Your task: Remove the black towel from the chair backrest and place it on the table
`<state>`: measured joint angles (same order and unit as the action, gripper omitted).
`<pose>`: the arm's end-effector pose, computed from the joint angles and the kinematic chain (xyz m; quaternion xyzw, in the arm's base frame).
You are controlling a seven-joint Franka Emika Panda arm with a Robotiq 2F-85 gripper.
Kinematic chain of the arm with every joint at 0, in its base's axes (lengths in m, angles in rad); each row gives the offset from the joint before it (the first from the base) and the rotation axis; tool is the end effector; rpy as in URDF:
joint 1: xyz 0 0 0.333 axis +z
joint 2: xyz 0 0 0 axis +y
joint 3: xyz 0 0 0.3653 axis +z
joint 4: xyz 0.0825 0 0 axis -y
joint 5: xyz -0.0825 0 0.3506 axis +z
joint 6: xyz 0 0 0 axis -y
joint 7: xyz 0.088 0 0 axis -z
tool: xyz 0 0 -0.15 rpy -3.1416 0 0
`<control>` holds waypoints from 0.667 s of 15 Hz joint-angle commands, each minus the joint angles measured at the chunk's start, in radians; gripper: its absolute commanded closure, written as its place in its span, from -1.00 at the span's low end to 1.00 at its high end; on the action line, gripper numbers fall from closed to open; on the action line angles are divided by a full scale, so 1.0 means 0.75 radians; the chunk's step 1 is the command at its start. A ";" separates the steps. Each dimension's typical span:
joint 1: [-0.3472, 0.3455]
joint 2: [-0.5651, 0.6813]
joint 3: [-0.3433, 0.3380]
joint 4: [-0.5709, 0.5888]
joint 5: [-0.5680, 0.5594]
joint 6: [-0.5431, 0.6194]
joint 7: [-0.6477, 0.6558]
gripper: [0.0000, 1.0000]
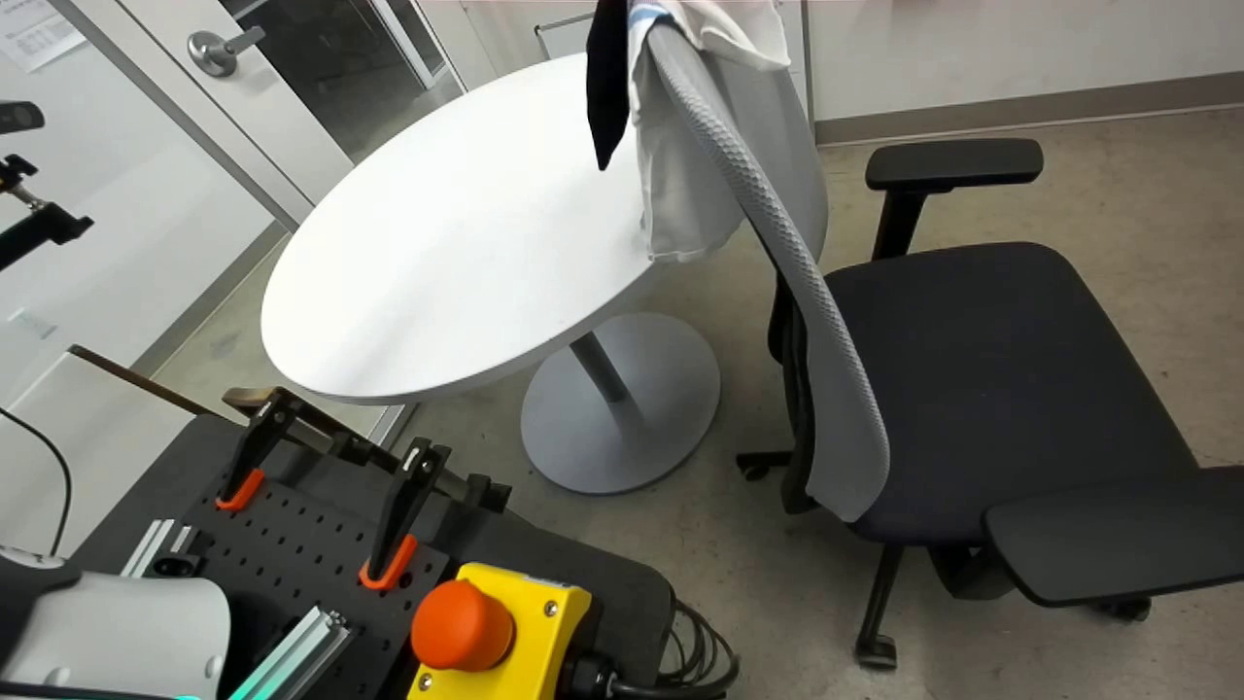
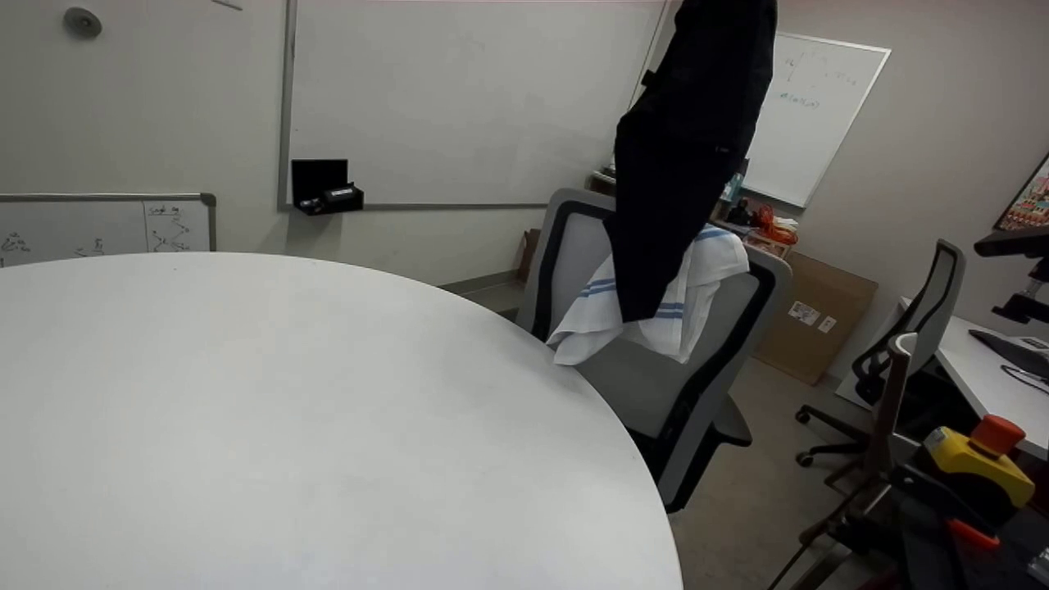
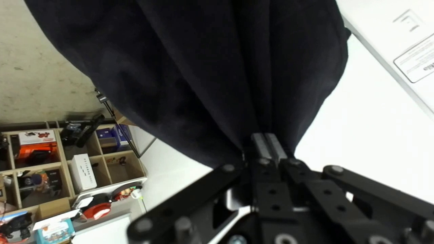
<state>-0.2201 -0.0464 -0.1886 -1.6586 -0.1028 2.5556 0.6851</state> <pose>0.5420 -0.2397 0.7524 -0.7723 0.4429 -0.4548 0.0220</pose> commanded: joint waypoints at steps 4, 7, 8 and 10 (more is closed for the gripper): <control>0.063 0.013 0.069 0.212 0.000 0.017 -0.010 0.99; 0.101 -0.007 0.119 0.255 -0.001 0.013 -0.007 0.99; 0.115 -0.010 0.136 0.272 0.006 0.003 -0.010 0.99; 0.140 -0.035 0.166 0.271 0.027 -0.006 -0.020 0.99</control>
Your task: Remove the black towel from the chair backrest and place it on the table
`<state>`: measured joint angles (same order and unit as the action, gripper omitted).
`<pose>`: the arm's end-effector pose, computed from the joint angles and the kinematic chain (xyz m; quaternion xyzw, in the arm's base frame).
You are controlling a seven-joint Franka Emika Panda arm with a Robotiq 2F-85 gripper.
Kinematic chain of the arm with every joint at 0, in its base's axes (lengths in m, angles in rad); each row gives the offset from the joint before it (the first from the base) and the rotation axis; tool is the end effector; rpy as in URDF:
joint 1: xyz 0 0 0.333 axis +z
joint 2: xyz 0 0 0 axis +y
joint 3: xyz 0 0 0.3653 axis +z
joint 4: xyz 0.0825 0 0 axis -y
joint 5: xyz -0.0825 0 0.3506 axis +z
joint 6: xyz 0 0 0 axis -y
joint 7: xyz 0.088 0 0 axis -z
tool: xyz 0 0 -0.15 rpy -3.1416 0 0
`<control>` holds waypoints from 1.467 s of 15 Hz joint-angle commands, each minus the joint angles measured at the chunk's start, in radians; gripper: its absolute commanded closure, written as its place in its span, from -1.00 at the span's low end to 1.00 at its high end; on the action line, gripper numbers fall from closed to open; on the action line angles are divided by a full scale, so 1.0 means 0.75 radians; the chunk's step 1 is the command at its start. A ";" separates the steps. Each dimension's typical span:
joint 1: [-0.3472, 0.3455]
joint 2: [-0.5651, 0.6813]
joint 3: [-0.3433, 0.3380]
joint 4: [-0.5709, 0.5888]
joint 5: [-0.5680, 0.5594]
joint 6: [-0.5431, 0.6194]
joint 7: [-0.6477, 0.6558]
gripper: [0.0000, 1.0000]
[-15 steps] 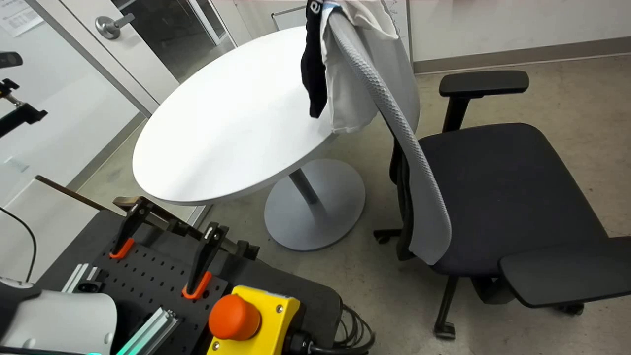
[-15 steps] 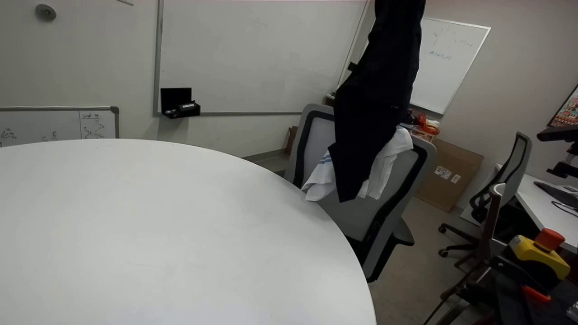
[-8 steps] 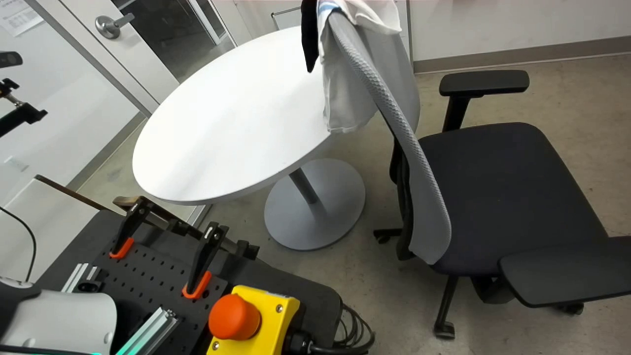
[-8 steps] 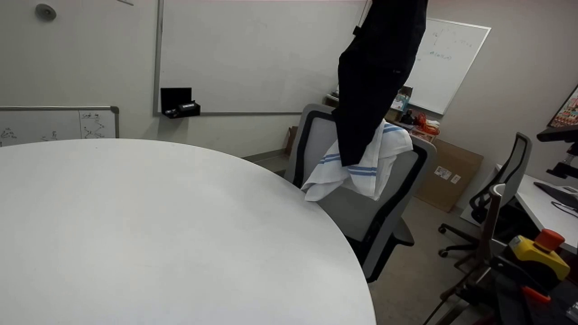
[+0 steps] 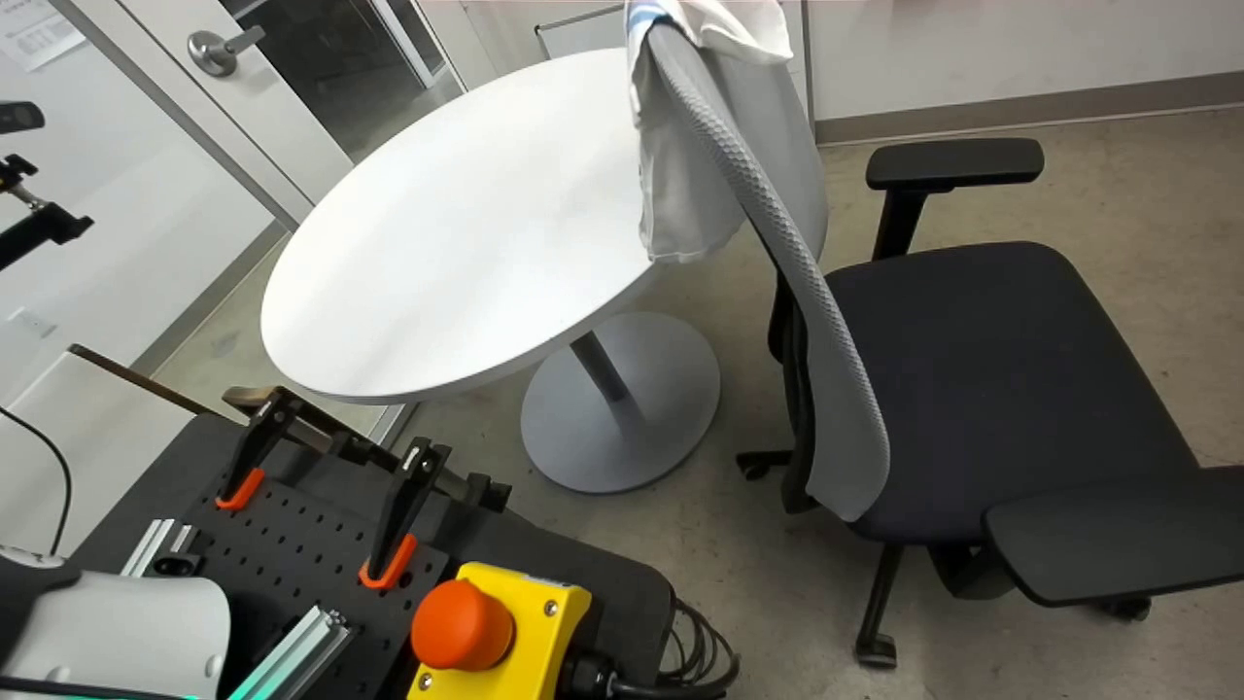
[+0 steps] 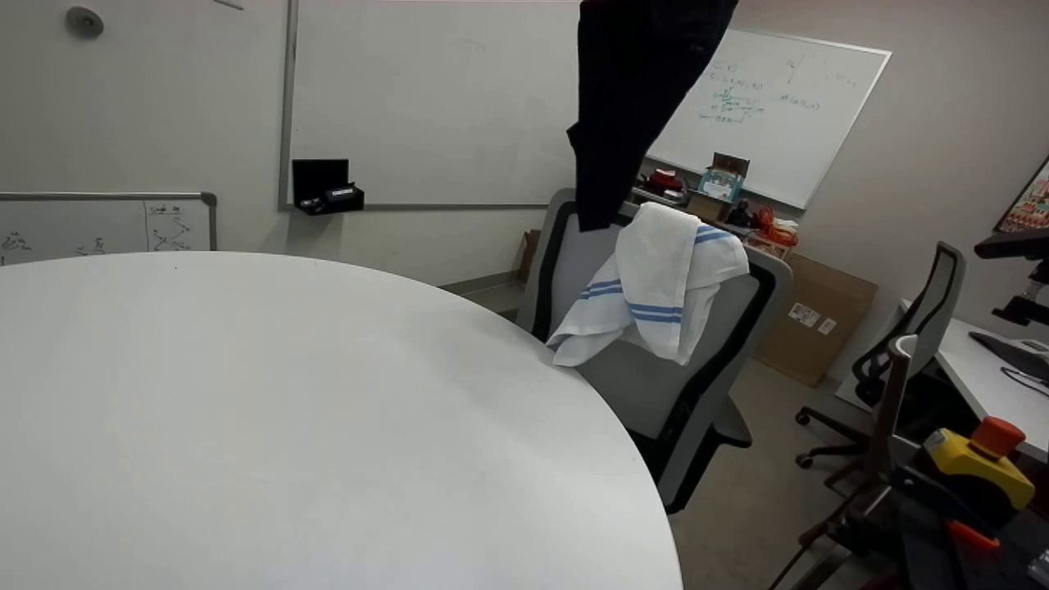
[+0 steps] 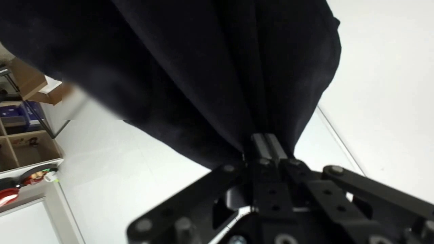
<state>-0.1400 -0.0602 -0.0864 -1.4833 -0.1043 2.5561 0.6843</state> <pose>0.5530 -0.1311 0.8518 -0.7657 0.3528 -0.5322 0.0774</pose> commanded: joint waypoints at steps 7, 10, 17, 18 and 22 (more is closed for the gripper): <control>0.141 -0.132 0.121 -0.212 0.103 -0.003 -0.085 0.99; 0.173 -0.171 0.155 -0.394 0.138 -0.011 -0.137 0.99; 0.235 -0.253 0.224 -0.869 0.164 -0.014 -0.337 0.99; 0.252 -0.263 0.231 -0.935 0.179 -0.005 -0.384 0.99; 0.291 -0.272 0.265 -1.148 0.160 0.000 -0.504 0.99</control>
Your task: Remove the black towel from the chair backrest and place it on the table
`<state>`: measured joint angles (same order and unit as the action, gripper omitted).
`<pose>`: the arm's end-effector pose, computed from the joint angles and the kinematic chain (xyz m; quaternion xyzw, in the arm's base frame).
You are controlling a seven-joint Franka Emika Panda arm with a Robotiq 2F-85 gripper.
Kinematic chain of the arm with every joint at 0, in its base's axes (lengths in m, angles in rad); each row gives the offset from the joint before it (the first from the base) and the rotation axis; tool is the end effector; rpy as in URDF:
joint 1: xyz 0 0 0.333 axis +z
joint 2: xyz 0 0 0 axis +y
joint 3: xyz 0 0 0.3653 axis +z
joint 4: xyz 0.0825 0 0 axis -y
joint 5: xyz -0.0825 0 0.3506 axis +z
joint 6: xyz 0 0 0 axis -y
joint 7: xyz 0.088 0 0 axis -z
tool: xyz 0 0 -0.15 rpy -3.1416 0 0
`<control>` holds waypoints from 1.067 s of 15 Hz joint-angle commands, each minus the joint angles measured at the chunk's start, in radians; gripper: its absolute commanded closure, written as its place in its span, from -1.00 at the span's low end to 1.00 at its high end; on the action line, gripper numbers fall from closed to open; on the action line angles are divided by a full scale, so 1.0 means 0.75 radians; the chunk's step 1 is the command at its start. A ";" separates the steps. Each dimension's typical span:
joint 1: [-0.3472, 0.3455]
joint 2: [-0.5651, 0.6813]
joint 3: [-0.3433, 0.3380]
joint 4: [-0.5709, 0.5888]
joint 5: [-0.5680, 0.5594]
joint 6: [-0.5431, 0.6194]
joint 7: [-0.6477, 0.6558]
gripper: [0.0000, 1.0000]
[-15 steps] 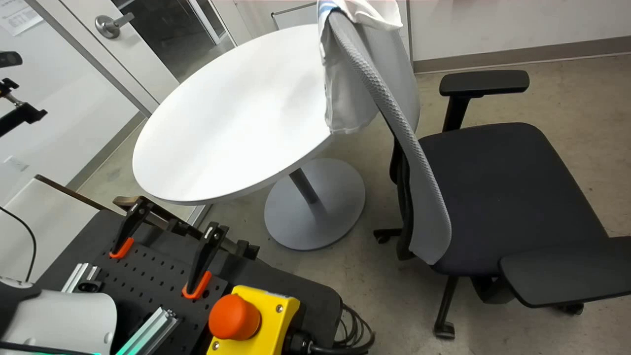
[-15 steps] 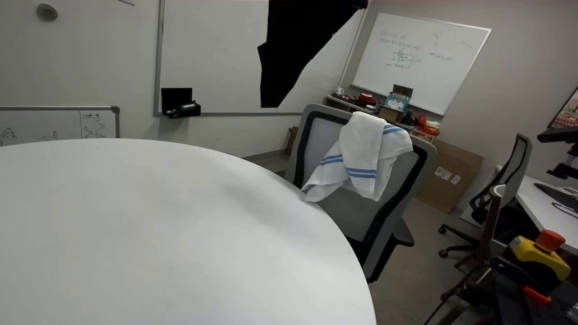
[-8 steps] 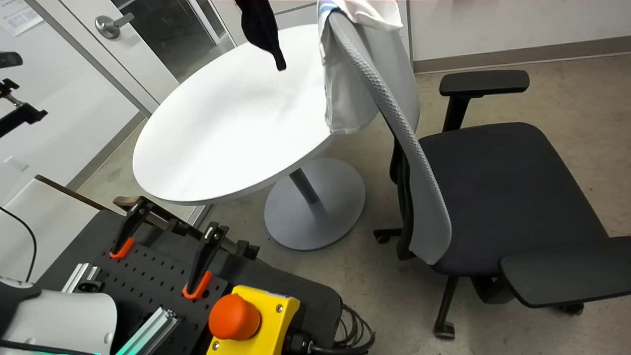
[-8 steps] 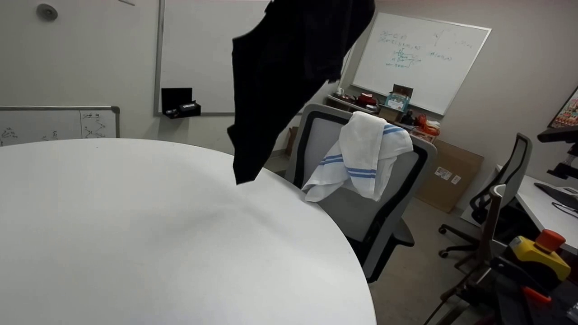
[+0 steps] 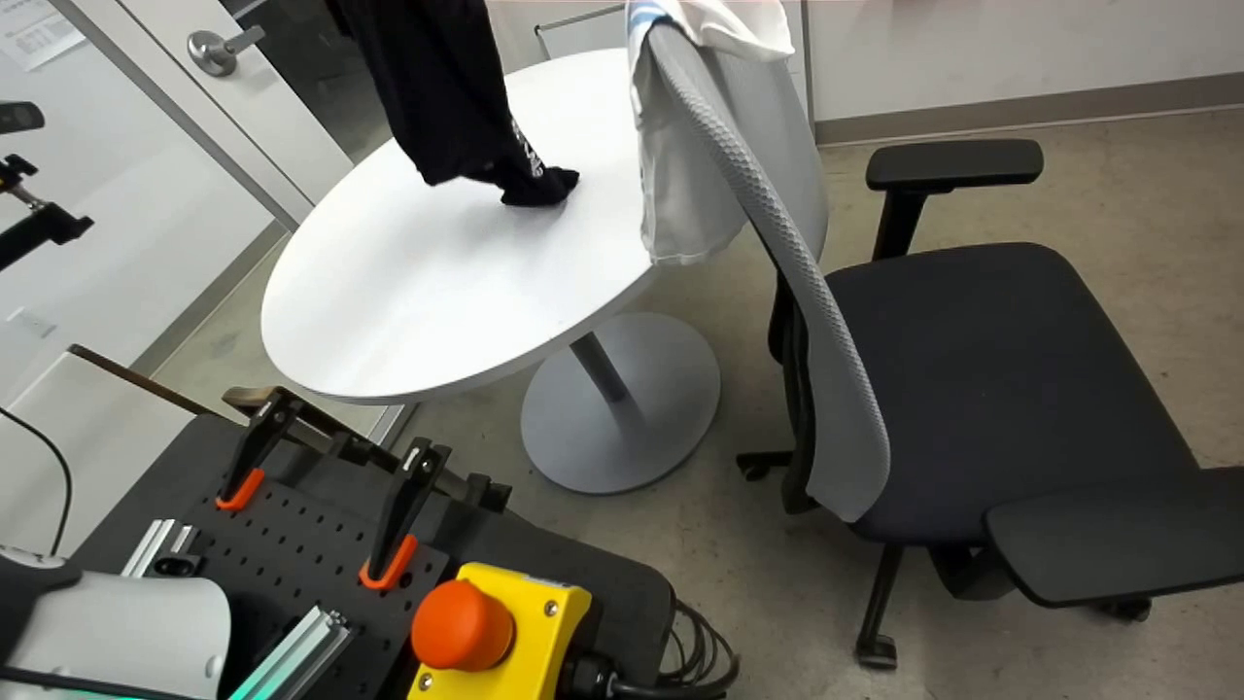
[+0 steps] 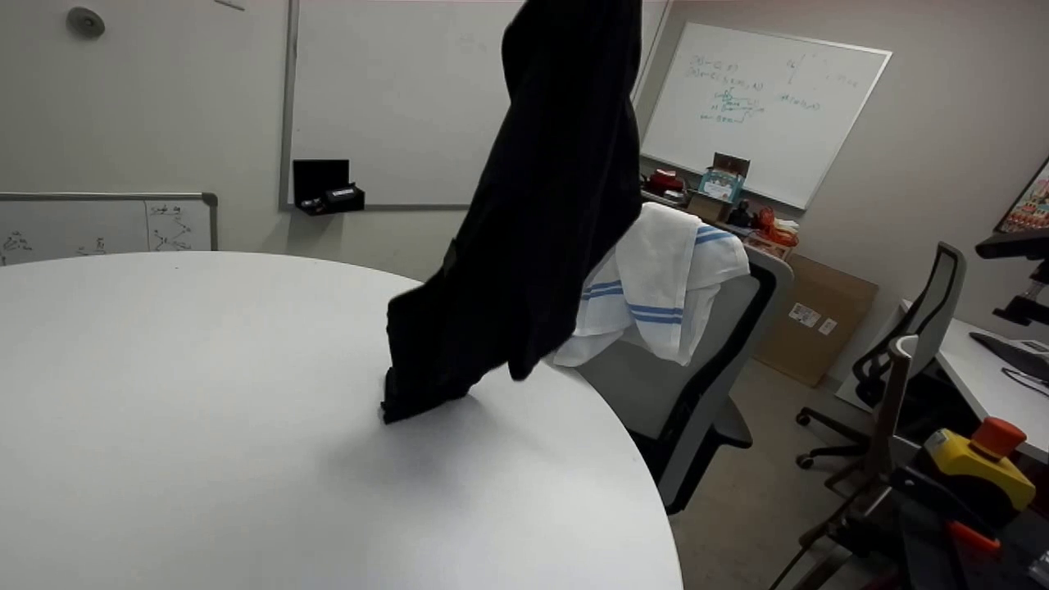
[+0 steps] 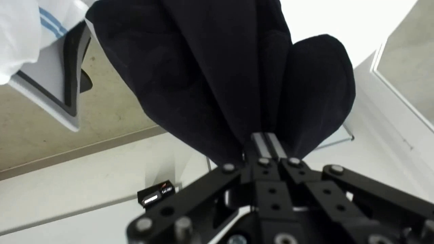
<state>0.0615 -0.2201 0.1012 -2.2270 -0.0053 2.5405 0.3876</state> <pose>0.4985 0.0853 0.5492 -0.9590 0.1048 -0.2567 0.0590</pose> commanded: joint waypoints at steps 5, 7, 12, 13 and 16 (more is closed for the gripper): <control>0.024 -0.059 0.037 -0.312 -0.015 -0.014 -0.184 0.13; 0.020 -0.066 0.037 -0.344 -0.019 -0.015 -0.202 -0.12; 0.019 -0.095 0.021 -0.377 0.004 -0.026 -0.250 -0.87; 0.021 -0.104 0.015 -0.380 0.012 -0.033 -0.261 -0.97; 0.025 -0.138 -0.004 -0.391 0.029 -0.040 -0.307 -1.00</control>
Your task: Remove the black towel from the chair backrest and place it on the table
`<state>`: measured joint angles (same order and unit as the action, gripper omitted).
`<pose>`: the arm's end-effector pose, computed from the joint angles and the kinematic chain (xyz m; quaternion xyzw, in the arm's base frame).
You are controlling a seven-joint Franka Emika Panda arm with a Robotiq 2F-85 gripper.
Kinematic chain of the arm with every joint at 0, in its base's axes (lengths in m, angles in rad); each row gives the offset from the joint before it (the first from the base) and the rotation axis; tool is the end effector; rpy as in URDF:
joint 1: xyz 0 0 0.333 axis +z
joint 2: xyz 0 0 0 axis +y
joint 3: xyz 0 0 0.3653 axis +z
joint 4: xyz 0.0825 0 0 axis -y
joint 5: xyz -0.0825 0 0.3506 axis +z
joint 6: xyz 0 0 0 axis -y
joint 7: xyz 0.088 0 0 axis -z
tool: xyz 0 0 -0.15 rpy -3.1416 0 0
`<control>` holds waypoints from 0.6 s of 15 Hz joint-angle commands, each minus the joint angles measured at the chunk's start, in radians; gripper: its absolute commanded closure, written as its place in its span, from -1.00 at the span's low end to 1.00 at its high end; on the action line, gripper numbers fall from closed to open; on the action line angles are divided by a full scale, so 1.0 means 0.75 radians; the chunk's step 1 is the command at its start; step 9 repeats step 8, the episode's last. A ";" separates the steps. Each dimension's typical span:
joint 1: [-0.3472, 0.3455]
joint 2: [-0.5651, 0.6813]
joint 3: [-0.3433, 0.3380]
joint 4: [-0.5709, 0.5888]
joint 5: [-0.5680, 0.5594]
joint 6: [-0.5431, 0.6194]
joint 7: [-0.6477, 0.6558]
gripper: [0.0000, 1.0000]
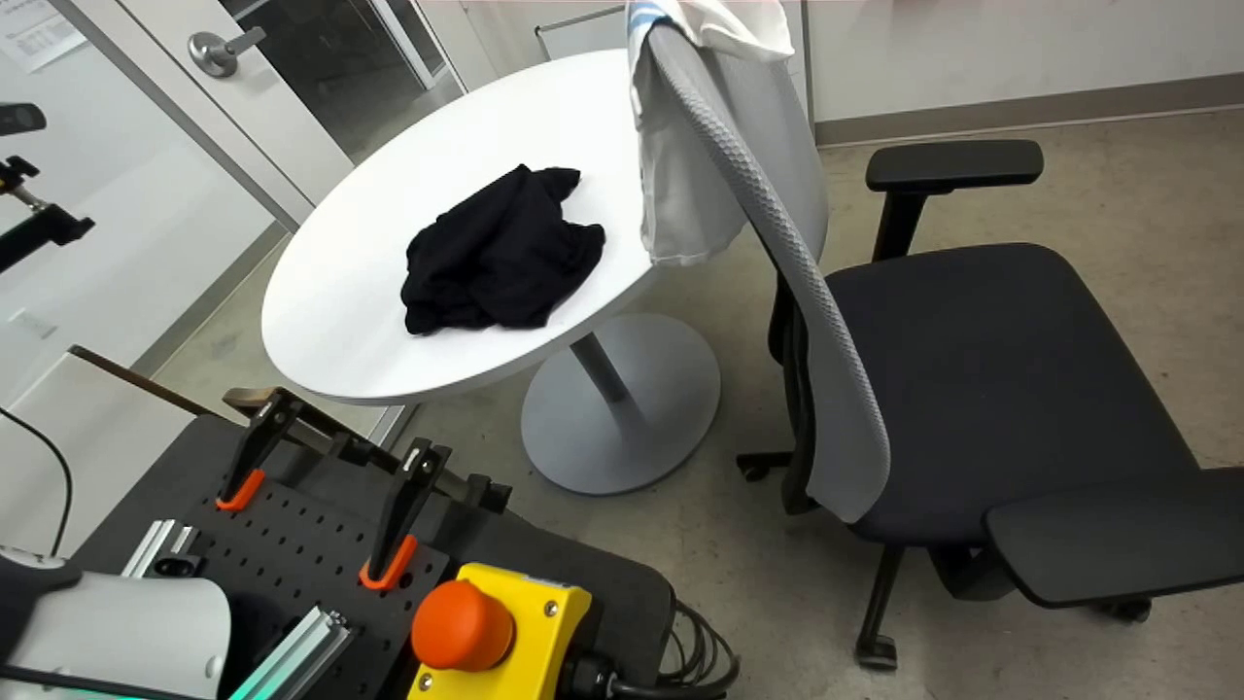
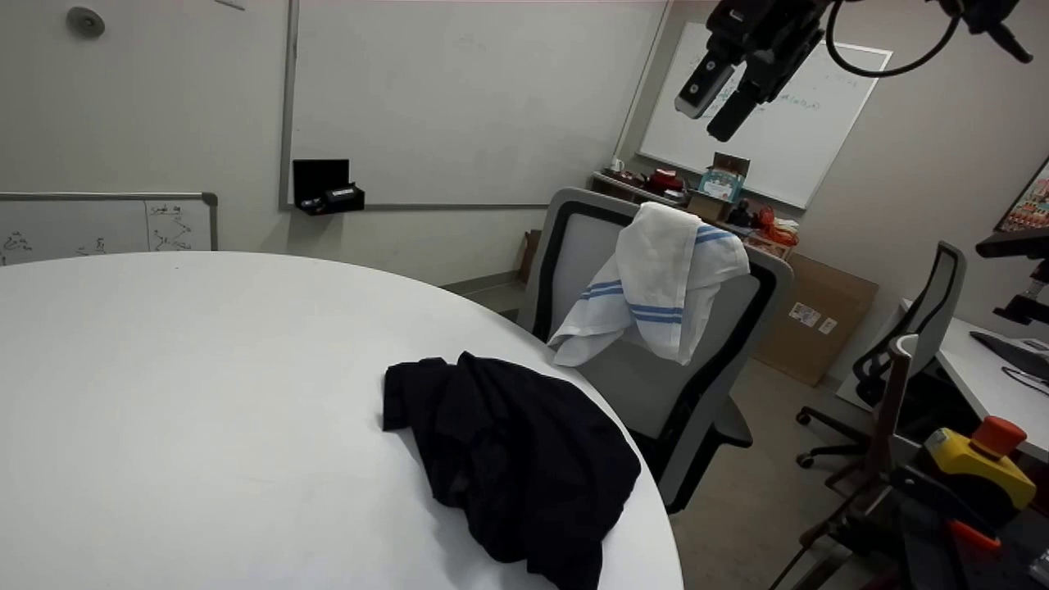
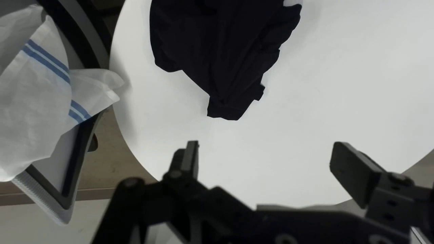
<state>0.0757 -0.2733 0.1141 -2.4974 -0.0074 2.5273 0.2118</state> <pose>0.4302 0.0841 0.4418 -0.9885 0.0080 -0.1507 0.0122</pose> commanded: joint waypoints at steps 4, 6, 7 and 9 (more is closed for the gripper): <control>-0.004 -0.044 -0.016 -0.013 0.026 -0.012 -0.075 -1.00; -0.003 -0.053 -0.018 -0.017 0.027 -0.016 -0.080 -1.00; -0.002 -0.055 -0.018 -0.018 0.027 -0.017 -0.080 -1.00; -0.002 -0.055 -0.018 -0.018 0.027 -0.017 -0.080 -1.00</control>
